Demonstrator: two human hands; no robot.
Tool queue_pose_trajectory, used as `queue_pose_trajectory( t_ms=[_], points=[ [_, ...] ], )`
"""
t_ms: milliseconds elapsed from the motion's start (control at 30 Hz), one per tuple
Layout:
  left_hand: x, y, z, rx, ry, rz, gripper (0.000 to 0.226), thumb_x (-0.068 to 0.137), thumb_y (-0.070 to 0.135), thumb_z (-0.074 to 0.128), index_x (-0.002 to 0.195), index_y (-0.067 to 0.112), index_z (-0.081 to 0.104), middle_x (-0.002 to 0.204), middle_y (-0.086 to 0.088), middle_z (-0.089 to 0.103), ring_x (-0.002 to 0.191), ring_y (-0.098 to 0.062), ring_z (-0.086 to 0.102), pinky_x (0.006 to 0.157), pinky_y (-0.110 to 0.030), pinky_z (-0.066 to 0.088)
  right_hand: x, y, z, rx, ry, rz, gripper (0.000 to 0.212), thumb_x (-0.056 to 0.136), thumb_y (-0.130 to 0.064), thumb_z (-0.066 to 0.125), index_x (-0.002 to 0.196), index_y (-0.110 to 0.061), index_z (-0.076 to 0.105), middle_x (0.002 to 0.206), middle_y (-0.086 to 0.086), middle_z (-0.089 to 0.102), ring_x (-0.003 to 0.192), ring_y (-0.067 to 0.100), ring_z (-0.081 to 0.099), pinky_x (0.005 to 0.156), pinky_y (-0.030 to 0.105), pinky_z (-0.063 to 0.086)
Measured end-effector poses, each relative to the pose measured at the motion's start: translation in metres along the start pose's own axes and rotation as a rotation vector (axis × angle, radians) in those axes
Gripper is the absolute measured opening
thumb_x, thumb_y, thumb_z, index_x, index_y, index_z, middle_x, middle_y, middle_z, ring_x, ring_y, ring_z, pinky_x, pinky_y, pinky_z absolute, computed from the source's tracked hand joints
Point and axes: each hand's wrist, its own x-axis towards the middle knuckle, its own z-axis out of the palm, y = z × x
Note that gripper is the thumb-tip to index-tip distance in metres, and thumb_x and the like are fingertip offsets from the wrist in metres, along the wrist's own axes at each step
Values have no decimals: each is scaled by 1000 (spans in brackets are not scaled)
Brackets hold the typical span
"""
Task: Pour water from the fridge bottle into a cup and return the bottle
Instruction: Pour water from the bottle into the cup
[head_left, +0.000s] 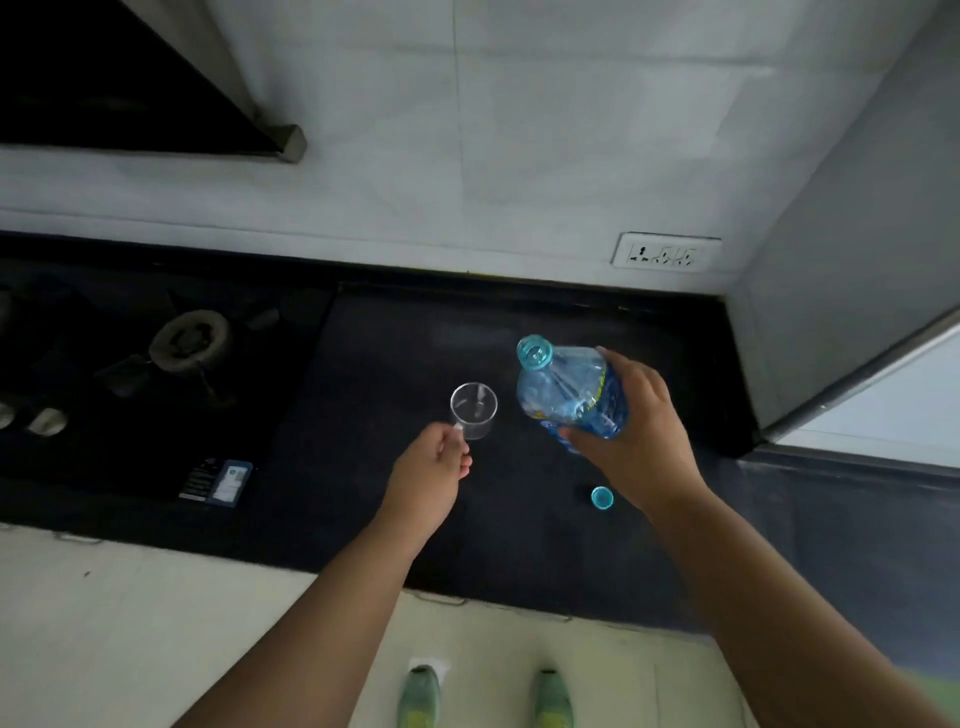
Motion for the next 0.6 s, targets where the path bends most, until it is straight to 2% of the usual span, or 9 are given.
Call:
queue_pose_trajectory(
  t_ms=[100,233,300,400,500,600],
  points=[
    [-29,45,-32,3,-23,153,23,108,30,50,98,18,68,95,2,74,85,-4,72,84,-23,58,3,-41,-30,-51,87,-87,92,70,-30,94,149,-28,46,143,-8,50,126,8,52,100,24,42],
    [-71,99,-72,26,-82,295,26,107,36,52,93,22,70,92,8,75,85,-3,73,81,-22,58,-2,-93,-73,-166,151,-201,92,72,-33,90,152,-29,44,142,-5,57,132,20,48,113,42,40],
    [-90,118,-89,48,-100,359,27,106,36,52,91,23,70,91,10,75,85,-4,73,80,-23,58,-6,-113,-92,-233,212,-277,90,72,-34,89,151,-29,46,141,-4,59,131,23,50,111,44,40],
    [-116,139,-109,64,-82,446,27,105,38,53,89,25,69,90,11,74,85,-3,73,82,-26,58,-15,-137,-116,-331,324,-397,90,70,-20,86,151,-31,48,142,-5,58,131,27,50,108,46,40],
    [-136,149,-124,41,-68,470,27,104,39,53,87,27,69,90,11,75,84,-3,73,83,-27,58,-25,-157,-132,-425,402,-518,92,66,-5,80,151,-29,51,141,-4,59,133,29,49,111,46,36],
    [-148,152,-134,48,-83,474,28,104,39,53,85,28,70,90,10,75,84,-4,73,87,-33,60,-33,-170,-141,-473,428,-593,91,67,0,78,150,-26,53,141,-3,60,134,30,50,117,53,34]
  ],
)
